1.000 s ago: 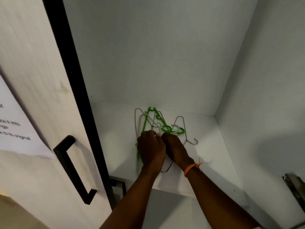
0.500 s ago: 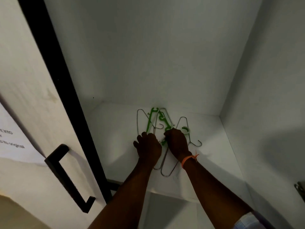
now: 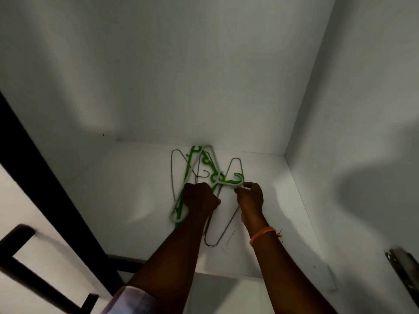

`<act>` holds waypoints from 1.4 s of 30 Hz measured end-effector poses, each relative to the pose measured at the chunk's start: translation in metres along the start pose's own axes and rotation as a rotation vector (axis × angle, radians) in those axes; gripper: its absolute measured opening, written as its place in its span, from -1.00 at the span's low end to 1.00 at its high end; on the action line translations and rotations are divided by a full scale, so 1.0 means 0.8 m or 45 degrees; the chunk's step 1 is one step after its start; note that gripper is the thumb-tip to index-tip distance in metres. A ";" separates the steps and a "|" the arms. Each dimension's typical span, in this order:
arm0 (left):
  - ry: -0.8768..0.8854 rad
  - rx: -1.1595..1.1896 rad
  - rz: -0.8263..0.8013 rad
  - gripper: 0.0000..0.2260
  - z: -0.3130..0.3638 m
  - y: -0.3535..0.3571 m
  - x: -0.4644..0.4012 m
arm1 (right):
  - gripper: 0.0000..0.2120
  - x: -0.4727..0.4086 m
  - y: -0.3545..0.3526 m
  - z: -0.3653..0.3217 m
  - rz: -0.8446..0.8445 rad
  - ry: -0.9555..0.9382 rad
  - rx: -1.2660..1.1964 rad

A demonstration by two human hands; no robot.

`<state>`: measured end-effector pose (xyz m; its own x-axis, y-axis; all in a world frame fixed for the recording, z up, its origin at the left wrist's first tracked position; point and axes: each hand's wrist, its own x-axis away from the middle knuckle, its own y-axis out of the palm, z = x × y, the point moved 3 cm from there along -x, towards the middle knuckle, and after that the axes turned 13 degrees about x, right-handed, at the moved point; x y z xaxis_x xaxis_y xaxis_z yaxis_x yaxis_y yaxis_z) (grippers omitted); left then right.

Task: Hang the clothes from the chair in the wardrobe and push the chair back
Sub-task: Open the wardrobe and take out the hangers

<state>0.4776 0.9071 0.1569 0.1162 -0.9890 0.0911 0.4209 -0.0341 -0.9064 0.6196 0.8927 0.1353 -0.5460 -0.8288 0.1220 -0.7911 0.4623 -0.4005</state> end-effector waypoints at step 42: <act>-0.157 0.132 0.244 -0.68 -0.033 0.013 0.008 | -0.82 0.003 0.013 0.036 0.213 -0.464 0.490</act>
<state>0.4593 0.8967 0.1371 0.3092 -0.9507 -0.0232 0.4701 0.1740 -0.8653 0.6182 0.8866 0.1051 -0.4712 -0.8408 -0.2667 -0.5067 0.5055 -0.6984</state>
